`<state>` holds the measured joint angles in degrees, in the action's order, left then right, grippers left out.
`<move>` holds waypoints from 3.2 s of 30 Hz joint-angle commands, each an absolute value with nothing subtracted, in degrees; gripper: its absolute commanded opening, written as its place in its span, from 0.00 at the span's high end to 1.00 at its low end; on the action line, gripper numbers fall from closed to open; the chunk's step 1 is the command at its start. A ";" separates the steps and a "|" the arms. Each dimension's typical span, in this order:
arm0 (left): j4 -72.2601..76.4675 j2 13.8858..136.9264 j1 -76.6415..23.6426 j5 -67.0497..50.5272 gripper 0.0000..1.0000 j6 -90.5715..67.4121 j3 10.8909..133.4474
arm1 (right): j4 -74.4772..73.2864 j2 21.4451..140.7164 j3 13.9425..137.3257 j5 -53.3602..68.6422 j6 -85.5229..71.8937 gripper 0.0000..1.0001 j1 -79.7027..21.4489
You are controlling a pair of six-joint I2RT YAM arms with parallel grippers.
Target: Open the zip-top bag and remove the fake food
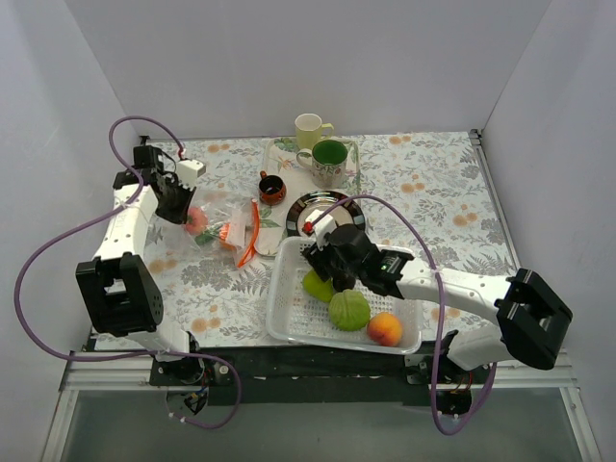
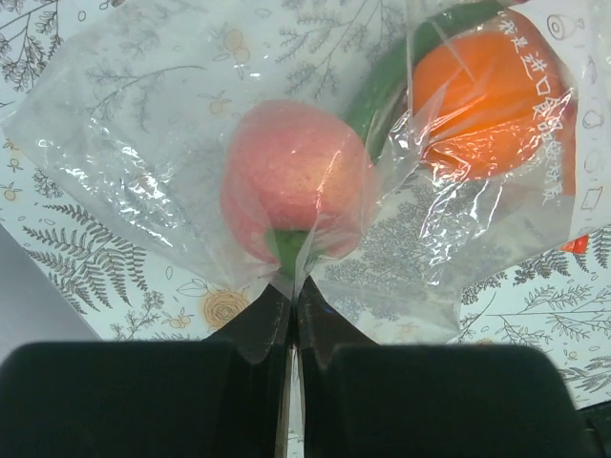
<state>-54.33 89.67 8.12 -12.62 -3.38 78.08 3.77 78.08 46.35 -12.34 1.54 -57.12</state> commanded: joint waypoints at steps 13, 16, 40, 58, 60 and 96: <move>-61.78 95.09 8.17 -12.74 0.70 -3.86 82.09 | 3.16 86.31 59.32 -18.98 3.16 0.02 -56.69; -62.14 95.19 8.26 -14.94 0.64 -3.61 81.66 | 3.25 86.66 59.50 -19.07 3.25 0.02 -56.69; -22.51 98.78 9.32 4.22 1.00 1.65 62.76 | 3.96 114.24 94.74 -9.15 11.60 0.02 -56.60; -20.65 101.25 9.23 3.78 1.00 5.89 63.37 | 15.20 124.54 92.46 11.16 6.42 0.02 -55.55; -22.05 100.46 8.97 3.69 1.00 5.36 63.19 | 16.34 125.42 92.46 12.39 5.28 0.02 -55.55; -21.80 99.58 5.10 9.66 1.00 2.02 54.59 | 16.52 121.31 87.72 15.82 1.32 0.42 -55.63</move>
<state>-25.80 99.02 4.84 5.26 0.51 57.69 15.16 130.37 90.76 15.55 0.60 -55.57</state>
